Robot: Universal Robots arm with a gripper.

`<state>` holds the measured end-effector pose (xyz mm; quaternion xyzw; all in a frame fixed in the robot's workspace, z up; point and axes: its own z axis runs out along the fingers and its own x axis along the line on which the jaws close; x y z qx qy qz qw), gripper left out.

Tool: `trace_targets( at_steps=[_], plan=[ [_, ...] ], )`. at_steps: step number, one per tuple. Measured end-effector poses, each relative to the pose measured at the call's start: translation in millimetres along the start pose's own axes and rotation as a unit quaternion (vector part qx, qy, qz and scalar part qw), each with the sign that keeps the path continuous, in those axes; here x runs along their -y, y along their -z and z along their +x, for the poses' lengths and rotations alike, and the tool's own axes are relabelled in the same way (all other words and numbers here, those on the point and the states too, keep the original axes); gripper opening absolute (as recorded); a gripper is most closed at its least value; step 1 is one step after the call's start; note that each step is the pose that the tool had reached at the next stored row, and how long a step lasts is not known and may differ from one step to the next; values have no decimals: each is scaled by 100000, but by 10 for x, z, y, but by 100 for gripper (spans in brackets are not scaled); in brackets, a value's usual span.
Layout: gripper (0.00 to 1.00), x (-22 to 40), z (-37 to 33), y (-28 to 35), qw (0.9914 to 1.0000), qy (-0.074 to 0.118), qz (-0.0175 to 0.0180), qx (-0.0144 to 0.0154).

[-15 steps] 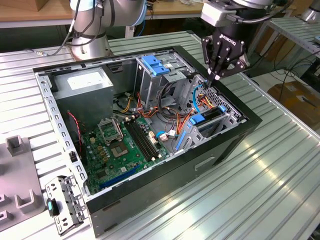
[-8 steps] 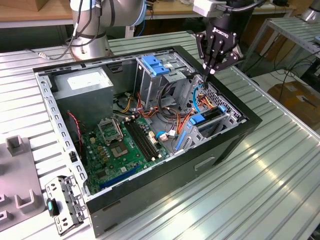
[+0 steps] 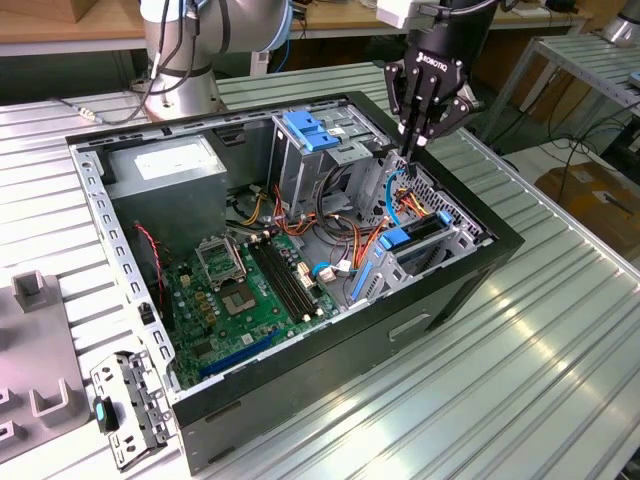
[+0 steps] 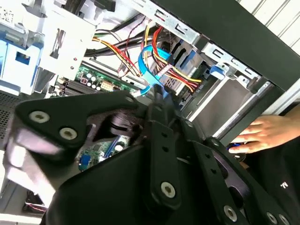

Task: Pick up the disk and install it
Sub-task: 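Insert the second disk wire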

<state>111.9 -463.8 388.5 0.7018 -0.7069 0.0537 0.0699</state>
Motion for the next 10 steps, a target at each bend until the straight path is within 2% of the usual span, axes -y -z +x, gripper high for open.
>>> trace_targets(
  at_steps=[1, 3, 5, 7, 10],
  plan=[
    [24, 1, -6, -12, 100000, 0, 3, -164],
    [24, 1, -18, -31, 99999, -1, 6, -476],
    [25, 2, -26, -50, 99996, -14, 8, -942],
    [38, 2, -31, -66, 99990, -27, 10, -1404],
    [38, 3, -45, -115, 99976, -45, 12, -2199]
  ],
)
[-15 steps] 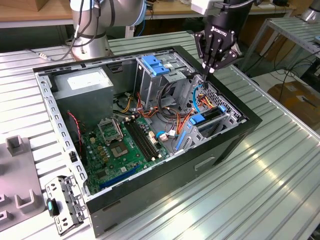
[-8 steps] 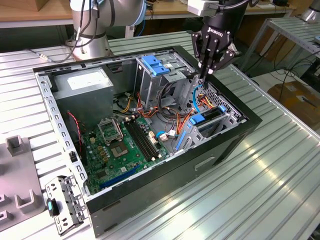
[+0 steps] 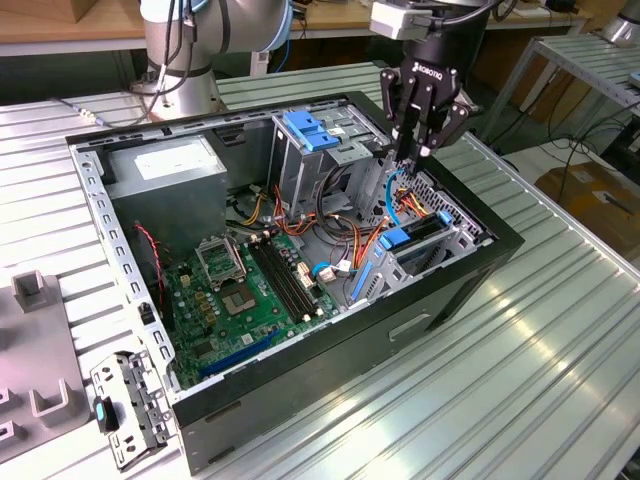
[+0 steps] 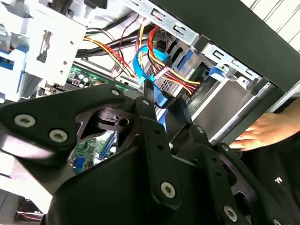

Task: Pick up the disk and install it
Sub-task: 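Insert the second disk wire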

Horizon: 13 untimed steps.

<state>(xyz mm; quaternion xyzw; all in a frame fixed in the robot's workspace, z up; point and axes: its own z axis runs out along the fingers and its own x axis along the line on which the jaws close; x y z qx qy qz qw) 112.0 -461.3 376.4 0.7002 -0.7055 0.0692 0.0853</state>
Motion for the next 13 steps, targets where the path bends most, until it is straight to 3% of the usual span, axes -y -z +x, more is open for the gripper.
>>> trace_targets(
  at_steps=[3, 4, 6, 9, 12, 13],
  plan=[
    [36, 3, -9, -40, 99986, -43, 7, -1644],
    [29, 4, -11, -48, 99975, -51, 12, -2224],
    [18, 5, -14, -57, 99959, -70, 14, -2860],
    [16, 6, -18, -72, 99947, -76, 19, -3266],
    [18, 6, -18, -74, 99947, -75, 19, -3260],
    [24, 5, -18, -75, 99946, -77, 18, -3272]
  ],
)
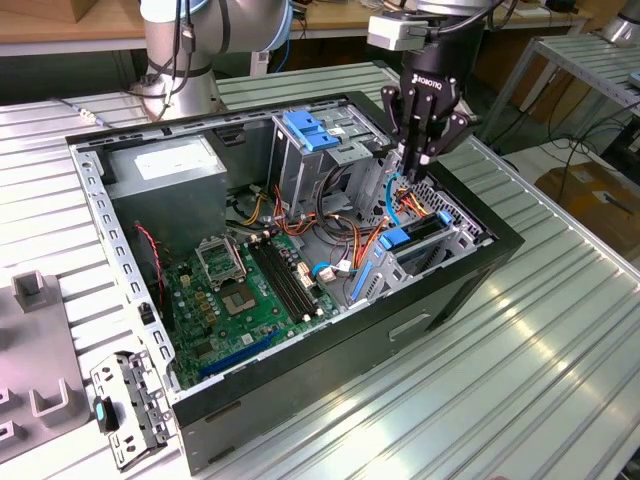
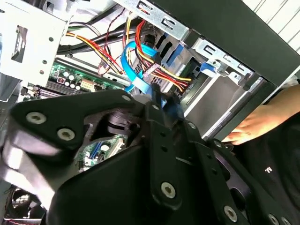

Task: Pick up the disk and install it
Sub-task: 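Insert the second disk wire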

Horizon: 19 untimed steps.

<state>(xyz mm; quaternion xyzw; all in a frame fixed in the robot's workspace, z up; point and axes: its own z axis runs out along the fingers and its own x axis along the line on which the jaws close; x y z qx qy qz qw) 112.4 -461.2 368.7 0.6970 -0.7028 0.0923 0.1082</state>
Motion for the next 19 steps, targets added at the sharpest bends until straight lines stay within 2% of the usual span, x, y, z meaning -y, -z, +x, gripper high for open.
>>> trace_targets(
  at_steps=[1, 4, 6, 9, 11, 16, 19],
  plan=[
    [30, 0, -1, -4, 100000, 0, 0, -23],
    [29, 0, -4, -15, 100000, -3, 0, -154],
    [16, 1, -3, -26, 100000, -5, 1, -220],
    [16, 0, 9, -39, 100000, -11, 0, -284],
    [16, -21, 45, -55, 100000, 3, 64, -287],
    [16, -91, 85, -80, 99999, -30, 426, -273],
    [16, -104, 99, -88, 99998, -69, 566, -260]
  ],
)
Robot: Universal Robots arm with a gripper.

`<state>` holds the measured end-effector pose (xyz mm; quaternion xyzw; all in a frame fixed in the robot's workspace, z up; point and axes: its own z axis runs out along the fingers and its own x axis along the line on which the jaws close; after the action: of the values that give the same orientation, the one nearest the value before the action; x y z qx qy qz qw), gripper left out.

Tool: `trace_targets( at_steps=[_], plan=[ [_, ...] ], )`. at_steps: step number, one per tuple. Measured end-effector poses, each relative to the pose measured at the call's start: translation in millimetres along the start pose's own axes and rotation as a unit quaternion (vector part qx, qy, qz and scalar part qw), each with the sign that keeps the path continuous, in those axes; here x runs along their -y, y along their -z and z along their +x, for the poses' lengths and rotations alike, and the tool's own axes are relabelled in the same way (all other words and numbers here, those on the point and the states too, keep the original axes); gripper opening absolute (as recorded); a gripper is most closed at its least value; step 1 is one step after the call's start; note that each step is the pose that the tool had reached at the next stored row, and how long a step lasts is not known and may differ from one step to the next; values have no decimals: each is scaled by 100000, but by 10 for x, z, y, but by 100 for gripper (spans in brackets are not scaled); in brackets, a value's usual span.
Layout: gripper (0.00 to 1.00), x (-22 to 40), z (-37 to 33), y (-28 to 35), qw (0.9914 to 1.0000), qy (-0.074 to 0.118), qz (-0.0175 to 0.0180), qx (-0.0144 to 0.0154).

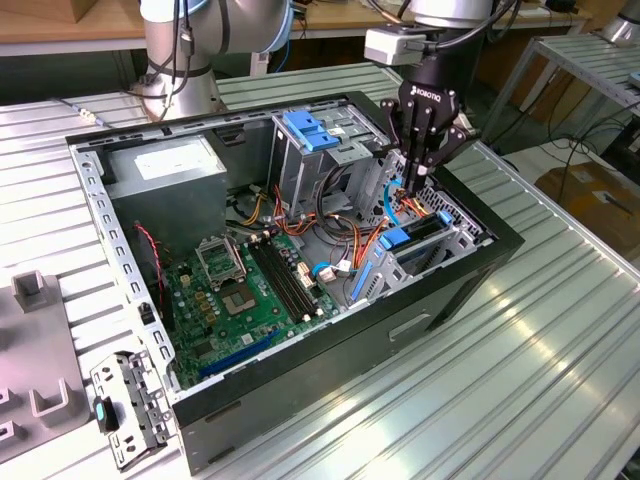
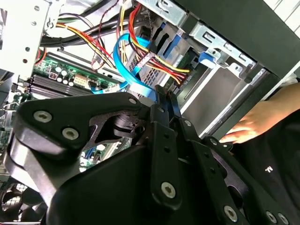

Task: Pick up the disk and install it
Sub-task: 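Insert the second disk wire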

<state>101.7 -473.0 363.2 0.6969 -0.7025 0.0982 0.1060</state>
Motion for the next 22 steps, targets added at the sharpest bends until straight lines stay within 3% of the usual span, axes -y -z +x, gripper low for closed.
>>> trace_targets(
  at_steps=[15, 17, 19, 20, 22],
  plan=[
    [16, -6, 3, -1, 100000, -23, 73, -7],
    [16, -28, 3, -2, 99998, -167, 566, -2],
    [16, -47, 13, -7, 99991, -362, 1303, 95],
    [16, -56, 22, -13, 99983, -472, 1744, 258],
    [16, -63, 43, -23, 99970, -574, 2302, 589]
  ],
)
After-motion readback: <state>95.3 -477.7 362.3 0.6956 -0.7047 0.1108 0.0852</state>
